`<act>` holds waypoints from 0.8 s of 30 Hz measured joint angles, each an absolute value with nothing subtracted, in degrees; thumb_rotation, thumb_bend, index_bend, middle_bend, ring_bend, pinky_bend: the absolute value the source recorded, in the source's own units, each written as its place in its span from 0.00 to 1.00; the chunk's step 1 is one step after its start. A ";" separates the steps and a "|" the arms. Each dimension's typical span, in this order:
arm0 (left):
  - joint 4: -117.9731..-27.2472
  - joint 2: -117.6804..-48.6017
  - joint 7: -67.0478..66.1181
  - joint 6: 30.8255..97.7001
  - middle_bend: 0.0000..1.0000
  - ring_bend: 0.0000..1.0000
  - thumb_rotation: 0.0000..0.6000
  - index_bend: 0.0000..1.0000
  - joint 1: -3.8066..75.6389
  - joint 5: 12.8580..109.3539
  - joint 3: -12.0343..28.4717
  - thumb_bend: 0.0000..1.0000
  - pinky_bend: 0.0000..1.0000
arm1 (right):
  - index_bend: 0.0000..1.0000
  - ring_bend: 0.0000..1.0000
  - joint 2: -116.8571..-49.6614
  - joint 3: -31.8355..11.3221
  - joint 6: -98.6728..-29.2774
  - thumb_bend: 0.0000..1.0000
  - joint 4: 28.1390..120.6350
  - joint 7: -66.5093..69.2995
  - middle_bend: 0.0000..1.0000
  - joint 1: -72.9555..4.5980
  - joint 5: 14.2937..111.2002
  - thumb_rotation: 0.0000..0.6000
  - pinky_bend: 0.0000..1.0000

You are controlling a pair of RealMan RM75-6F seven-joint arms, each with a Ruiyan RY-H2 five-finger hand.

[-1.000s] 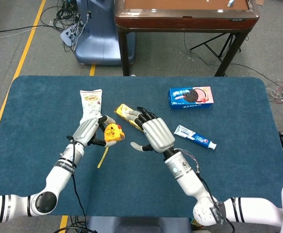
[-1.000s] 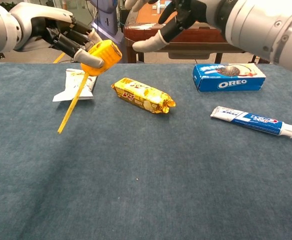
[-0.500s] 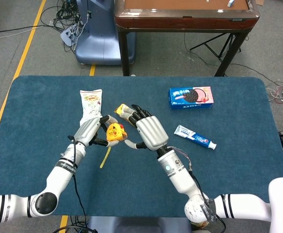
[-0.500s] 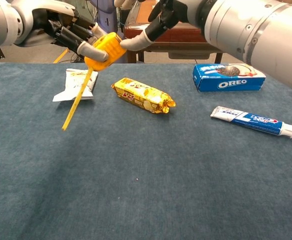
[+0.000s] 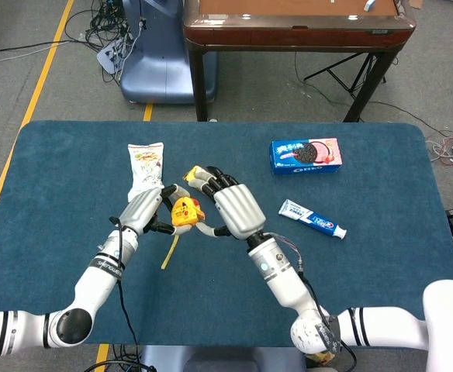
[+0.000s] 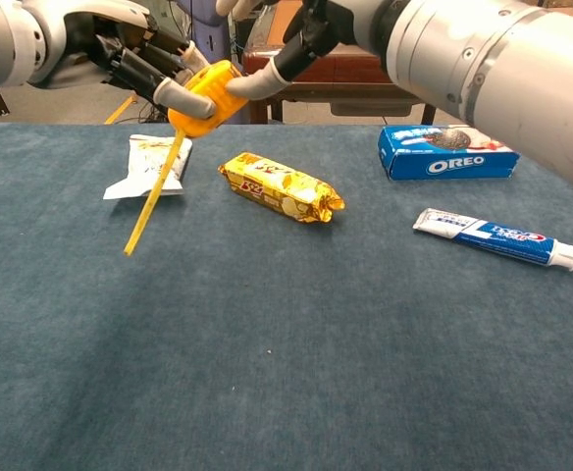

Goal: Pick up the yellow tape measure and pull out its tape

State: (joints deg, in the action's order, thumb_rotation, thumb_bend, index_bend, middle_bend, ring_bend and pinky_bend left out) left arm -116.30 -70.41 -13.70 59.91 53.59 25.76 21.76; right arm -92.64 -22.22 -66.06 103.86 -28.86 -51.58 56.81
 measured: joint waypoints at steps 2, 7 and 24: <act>-116.38 -70.33 -13.67 59.92 0.54 0.44 1.00 0.49 53.70 25.76 21.64 0.20 0.19 | 0.22 0.09 -92.77 -22.20 -66.17 0.30 103.69 -28.99 0.18 -51.84 56.62 1.00 0.21; -116.74 -69.86 -13.41 60.03 0.54 0.44 1.00 0.49 53.73 25.79 21.40 0.20 0.19 | 0.22 0.09 -92.92 -22.15 -66.64 0.30 103.41 -29.52 0.19 -52.24 56.07 1.00 0.21; -117.08 -68.53 -12.07 59.99 0.54 0.44 1.00 0.48 53.18 26.46 20.52 0.20 0.20 | 0.24 0.10 -93.57 -22.11 -68.70 0.51 101.97 -30.43 0.26 -53.03 55.59 1.00 0.21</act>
State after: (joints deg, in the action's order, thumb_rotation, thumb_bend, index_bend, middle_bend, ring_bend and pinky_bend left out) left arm -117.08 -68.53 -12.07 59.99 53.18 26.46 20.52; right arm -93.57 -22.11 -68.70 101.97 -30.43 -53.03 55.59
